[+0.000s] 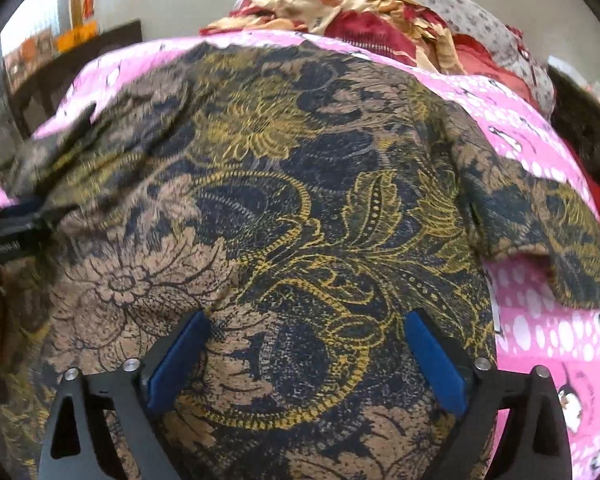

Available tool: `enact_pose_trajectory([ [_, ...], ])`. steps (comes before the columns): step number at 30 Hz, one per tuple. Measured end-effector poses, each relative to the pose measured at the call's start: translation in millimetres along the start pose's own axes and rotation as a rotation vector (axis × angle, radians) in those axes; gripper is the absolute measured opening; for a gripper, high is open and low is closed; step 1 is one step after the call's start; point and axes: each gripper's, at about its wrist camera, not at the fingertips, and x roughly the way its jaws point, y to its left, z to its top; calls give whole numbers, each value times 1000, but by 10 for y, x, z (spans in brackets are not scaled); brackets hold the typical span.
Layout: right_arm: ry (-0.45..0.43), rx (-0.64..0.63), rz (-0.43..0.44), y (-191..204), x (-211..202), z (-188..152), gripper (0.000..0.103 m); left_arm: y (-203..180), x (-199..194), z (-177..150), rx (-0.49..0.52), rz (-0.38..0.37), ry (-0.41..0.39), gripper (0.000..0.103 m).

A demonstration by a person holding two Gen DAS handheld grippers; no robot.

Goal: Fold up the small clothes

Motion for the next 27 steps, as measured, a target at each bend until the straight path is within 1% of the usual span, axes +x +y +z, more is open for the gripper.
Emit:
enact_pose_trajectory([
  [2, 2, 3, -14, 1, -14, -16, 103, -42, 5, -10, -3, 7, -1, 103],
  [5, 10, 9, -11, -20, -6, -10, 103, -54, 12, -5, -4, 9, -1, 103],
  [17, 13, -19, -65, 56, 3, -25, 103, -53, -12, -10, -6, 13, -1, 103],
  [22, 22, -11, -61, 20, -9, -31, 103, -39, -14, 3, -9, 5, 0, 103],
  [24, 35, 29, -100, 40, -85, 42, 103, -37, -13, 11, -8, 9, -1, 103],
  [25, 20, 66, -103, 56, -154, 91, 103, -33, -15, 9, -9, 7, -2, 103],
  [27, -9, 119, -72, 102, -229, 149, 103, -16, -17, 10, -14, 2, -4, 103],
])
